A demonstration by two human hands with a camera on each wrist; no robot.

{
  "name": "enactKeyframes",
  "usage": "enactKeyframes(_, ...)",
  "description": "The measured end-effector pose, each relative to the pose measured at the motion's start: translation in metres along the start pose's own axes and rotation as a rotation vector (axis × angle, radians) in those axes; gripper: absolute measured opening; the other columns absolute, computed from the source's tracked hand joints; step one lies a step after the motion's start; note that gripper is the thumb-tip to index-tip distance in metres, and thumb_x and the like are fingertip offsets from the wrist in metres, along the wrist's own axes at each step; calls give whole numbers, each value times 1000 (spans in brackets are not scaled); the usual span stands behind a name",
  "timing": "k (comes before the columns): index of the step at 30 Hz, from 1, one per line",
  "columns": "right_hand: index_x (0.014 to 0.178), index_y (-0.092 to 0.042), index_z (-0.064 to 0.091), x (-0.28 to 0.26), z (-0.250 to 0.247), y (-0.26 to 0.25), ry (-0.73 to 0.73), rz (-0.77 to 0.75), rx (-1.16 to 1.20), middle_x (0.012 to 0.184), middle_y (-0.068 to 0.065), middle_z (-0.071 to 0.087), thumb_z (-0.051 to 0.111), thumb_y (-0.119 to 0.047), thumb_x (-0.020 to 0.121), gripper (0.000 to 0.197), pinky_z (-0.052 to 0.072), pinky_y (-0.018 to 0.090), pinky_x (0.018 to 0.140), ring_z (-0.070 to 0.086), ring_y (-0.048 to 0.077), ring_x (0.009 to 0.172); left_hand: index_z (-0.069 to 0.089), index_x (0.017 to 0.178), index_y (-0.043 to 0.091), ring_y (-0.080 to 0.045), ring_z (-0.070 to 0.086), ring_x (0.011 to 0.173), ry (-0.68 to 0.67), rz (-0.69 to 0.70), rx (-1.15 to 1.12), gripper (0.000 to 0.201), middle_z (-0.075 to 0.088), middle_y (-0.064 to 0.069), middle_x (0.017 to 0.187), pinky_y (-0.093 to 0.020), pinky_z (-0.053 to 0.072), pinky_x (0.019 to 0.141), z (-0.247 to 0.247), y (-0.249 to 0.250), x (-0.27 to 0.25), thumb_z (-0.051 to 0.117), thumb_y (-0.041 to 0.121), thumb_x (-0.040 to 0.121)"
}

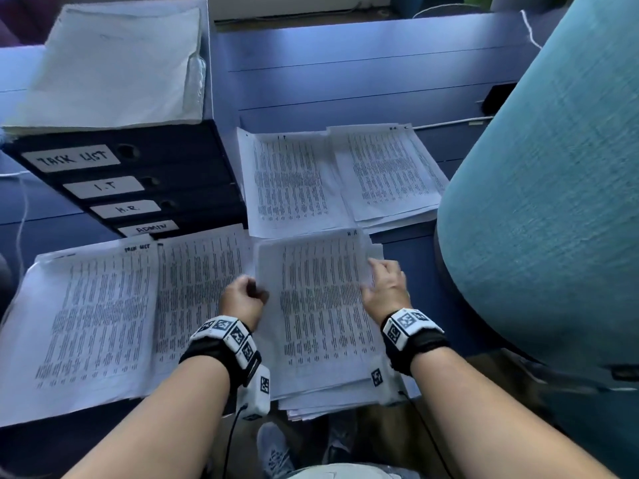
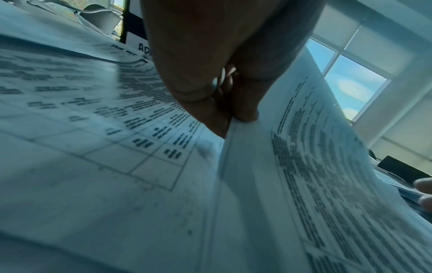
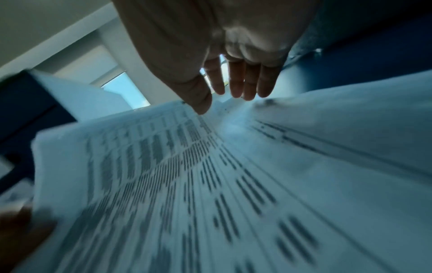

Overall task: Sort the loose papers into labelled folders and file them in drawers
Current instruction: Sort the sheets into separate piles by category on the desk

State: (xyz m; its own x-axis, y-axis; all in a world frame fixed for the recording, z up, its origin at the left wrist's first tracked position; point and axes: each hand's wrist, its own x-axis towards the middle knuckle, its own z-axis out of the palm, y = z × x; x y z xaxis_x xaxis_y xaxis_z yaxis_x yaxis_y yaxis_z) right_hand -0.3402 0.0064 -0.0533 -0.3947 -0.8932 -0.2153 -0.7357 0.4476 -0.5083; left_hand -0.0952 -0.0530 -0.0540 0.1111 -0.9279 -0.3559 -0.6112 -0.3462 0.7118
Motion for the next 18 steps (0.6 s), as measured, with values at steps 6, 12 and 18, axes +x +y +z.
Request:
enactKeyframes(6,129,-15,49,24,-12,4,-50,82,292,117,4,54,62,-31,91,43,44,31,91,53,19,106,63,80,11,-27,64,82,-77,-73,-297,14,70,-16,87,-46,55,80,-5,-1,6,75,4,80)
enactKeyframes(12,82,-16,60,30,-9,16,49,96,454,78,6,67,58,-15,89,7,53,37,71,59,19,71,59,78,12,-19,55,80,42,-75,-360,15,61,-6,78,-31,45,77,3,-2,11,64,9,91)
enactKeyframes(18,67,-25,64,32,-10,20,-130,153,722,90,-12,74,63,-9,89,27,53,34,84,68,8,91,54,69,8,-23,52,67,66,-52,-80,25,56,-15,71,-32,44,64,-10,-9,25,57,18,91)
